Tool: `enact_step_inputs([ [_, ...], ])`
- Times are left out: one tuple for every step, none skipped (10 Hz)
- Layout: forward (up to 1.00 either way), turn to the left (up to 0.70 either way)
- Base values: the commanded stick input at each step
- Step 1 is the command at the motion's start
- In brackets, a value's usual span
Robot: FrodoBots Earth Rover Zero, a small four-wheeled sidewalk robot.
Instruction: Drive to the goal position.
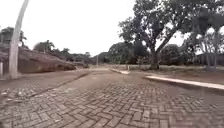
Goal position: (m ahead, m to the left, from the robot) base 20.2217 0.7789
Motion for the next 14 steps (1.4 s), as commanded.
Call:
enact_step_inputs([
  [1.00, 0.00],
  [1.00, 0.00],
  [1.00, 0.00],
  [1.00, 0.00],
  [1.00, 0.00],
  [1.00, 0.00],
  [1.00, 0.00],
  [1.00, 0.00],
  [1.00, 0.00],
  [1.00, 0.00],
  [1.00, 0.00],
  [1.00, 0.00],
  [1.00, 0.00],
  [1.00, 0.00],
])
